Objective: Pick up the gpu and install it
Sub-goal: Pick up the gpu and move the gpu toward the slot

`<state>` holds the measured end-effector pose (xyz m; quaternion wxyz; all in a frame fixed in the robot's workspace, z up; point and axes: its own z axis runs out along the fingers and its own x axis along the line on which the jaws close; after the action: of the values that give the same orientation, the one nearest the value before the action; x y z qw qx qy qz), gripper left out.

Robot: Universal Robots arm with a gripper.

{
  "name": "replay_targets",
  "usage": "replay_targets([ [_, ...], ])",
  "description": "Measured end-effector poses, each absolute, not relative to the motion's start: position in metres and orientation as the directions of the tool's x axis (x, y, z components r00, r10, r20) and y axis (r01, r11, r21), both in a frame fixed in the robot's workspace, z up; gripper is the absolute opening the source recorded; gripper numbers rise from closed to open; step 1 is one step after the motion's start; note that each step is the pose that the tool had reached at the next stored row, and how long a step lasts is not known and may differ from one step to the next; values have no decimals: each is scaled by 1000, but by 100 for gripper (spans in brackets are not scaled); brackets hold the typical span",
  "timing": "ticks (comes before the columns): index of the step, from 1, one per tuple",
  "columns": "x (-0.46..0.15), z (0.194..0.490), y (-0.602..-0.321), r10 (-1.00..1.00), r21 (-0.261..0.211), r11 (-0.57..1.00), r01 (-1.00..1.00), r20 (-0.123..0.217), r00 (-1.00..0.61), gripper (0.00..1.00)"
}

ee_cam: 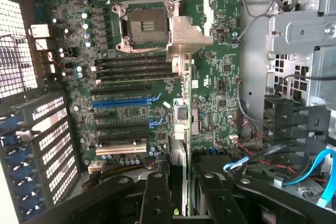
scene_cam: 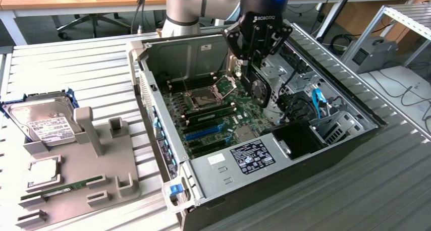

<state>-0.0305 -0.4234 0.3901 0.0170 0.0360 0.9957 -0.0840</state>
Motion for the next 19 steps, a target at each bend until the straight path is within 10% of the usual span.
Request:
replay_targets([
  [19, -26, 388, -397, 62, -169, 983, 68, -40, -997, 26],
])
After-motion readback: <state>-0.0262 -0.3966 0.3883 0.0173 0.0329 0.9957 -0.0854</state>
